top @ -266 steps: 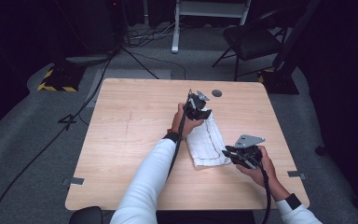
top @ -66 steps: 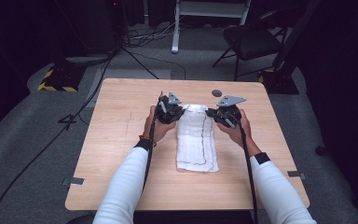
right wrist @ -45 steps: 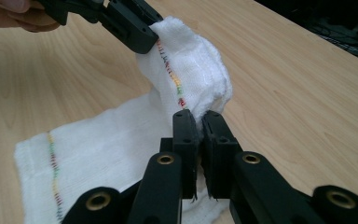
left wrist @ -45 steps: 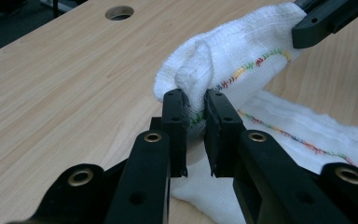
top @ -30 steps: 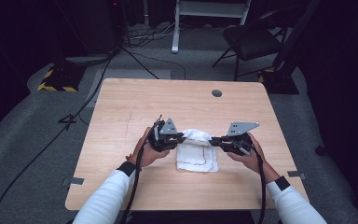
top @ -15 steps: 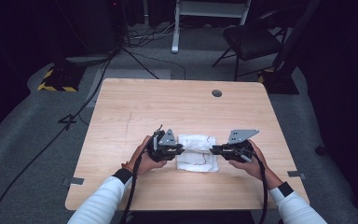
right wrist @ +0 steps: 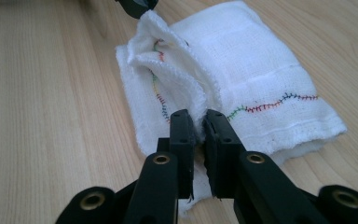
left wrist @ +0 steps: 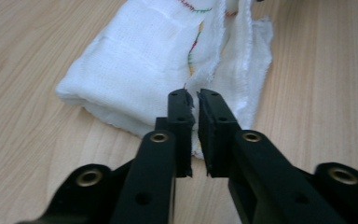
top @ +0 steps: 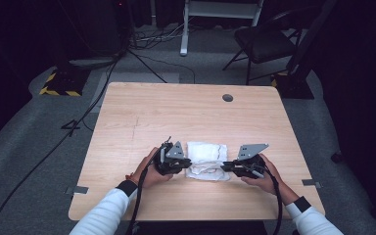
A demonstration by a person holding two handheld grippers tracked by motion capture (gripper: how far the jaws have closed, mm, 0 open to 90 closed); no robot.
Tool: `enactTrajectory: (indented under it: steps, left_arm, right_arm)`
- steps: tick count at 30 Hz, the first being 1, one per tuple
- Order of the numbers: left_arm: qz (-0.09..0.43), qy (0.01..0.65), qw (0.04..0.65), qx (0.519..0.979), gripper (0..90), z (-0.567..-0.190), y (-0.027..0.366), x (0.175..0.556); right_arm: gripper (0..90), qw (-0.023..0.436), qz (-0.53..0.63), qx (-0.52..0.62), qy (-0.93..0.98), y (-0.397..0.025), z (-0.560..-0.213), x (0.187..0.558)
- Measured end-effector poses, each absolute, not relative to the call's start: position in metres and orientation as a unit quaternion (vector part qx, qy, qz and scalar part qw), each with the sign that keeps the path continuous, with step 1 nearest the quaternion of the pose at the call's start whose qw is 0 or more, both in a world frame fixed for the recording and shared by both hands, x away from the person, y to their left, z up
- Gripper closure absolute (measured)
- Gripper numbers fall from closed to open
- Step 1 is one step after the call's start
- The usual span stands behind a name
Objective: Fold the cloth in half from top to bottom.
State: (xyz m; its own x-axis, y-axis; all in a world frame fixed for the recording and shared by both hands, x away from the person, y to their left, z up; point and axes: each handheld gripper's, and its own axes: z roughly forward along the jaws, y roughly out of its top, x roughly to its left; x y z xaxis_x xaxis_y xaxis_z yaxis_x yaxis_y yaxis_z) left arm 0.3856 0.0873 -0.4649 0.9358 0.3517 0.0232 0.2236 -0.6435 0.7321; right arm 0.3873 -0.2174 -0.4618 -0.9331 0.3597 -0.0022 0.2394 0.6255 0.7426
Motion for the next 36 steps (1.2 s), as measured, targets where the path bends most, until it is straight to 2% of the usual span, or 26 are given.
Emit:
enactTrajectory:
  steps: [6, 8, 9, 13, 16, 24, 31, 36]
  left_arm:
    - [0.071, 0.165, 0.383, 0.906, 54.2, -0.469, 0.075, 0.38]
    - [0.074, 0.164, 0.372, 0.911, 52.6, -0.472, 0.07, 0.378]
    - [0.077, 0.162, 0.366, 0.913, 53.4, -0.474, 0.069, 0.377]
    - [0.092, 0.149, 0.356, 0.918, 79.1, -0.479, 0.07, 0.376]
    - [0.088, 0.146, 0.361, 0.917, 87.1, -0.48, 0.073, 0.376]
    - [0.085, 0.134, 0.365, 0.918, 87.6, -0.475, 0.079, 0.369]
    - [0.075, 0.131, 0.353, 0.923, 87.5, -0.485, 0.078, 0.364]
    - [0.077, 0.136, 0.353, 0.922, 84.0, -0.484, 0.081, 0.361]
  right_arm:
    - [80.5, 0.071, 0.39, 0.157, 0.904, -0.218, -0.467, 0.383]
    - [80.1, 0.074, 0.384, 0.15, 0.908, -0.218, -0.469, 0.382]
    - [80.1, 0.073, 0.383, 0.148, 0.909, -0.219, -0.469, 0.382]
    - [80.7, 0.072, 0.375, 0.147, 0.912, -0.219, -0.473, 0.381]
    - [80.6, 0.074, 0.37, 0.145, 0.915, -0.218, -0.474, 0.38]
    - [81.3, 0.066, 0.36, 0.145, 0.919, -0.221, -0.481, 0.377]
    - [80.1, 0.065, 0.359, 0.153, 0.918, -0.223, -0.484, 0.372]
    - [77.9, 0.068, 0.355, 0.16, 0.919, -0.23, -0.487, 0.367]
